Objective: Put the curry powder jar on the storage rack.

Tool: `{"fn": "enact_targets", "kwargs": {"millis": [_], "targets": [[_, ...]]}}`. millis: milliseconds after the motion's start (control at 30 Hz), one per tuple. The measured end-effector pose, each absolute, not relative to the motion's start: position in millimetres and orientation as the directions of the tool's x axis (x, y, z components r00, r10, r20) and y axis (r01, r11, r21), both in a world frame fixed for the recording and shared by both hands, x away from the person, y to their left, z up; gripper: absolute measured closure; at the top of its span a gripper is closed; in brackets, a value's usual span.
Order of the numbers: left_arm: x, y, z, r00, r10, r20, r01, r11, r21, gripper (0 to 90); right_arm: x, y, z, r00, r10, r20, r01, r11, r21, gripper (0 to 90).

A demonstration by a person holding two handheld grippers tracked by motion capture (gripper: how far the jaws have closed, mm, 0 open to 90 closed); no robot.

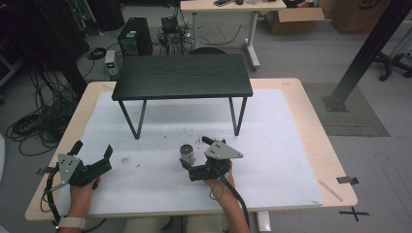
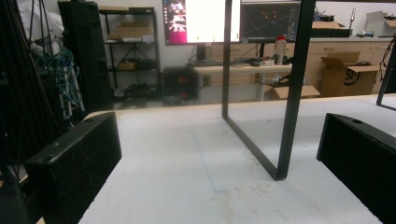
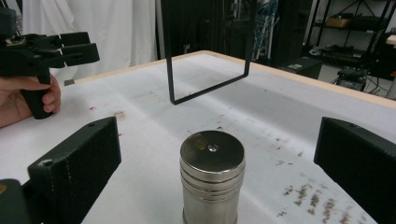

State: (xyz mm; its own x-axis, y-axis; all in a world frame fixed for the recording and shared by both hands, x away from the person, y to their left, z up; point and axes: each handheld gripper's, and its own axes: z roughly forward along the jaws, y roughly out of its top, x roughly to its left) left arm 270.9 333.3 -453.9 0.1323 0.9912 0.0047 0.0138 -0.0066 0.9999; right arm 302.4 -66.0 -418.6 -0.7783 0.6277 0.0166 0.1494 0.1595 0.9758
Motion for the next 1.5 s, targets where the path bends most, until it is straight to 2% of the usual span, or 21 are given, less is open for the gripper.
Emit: {"fn": "enact_targets", "kwargs": {"millis": [367,833,1100,1200,1233,1500], "targets": [[271.2,333.2,-453.8,0.132,0.991,0.005,0.016,-0.007,1.000,0.2,311.5,-55.4,-430.1,-0.775,0.632,0.007,0.184,0.214,0.959,1.3],[270.7,333.2,-454.0,0.132,0.991,0.008,0.012,-0.010,1.000,0.2,317.4,-50.2,-443.3,-0.777,0.629,0.034,0.209,0.206,0.956,7.1],[270.6,333.2,-454.1,0.131,0.991,0.008,0.011,-0.010,1.000,0.2,318.6,-51.1,-446.9,-0.785,0.618,0.048,0.213,0.196,0.957,16.2],[270.6,333.2,-454.1,0.131,0.991,0.008,0.012,-0.010,1.000,0.2,318.8,-51.4,-447.1,-0.792,0.608,0.051,0.211,0.195,0.958,21.4],[270.6,333.3,-454.1,0.131,0.991,0.008,0.012,-0.010,1.000,0.2,319.1,-51.6,-447.1,-0.796,0.603,0.053,0.212,0.196,0.957,26.0],[270.3,332.7,-454.3,0.130,0.992,0.010,0.008,-0.011,1.000,0.2,319.0,-51.7,-447.2,-0.806,0.589,0.050,0.207,0.201,0.958,38.3]]}}
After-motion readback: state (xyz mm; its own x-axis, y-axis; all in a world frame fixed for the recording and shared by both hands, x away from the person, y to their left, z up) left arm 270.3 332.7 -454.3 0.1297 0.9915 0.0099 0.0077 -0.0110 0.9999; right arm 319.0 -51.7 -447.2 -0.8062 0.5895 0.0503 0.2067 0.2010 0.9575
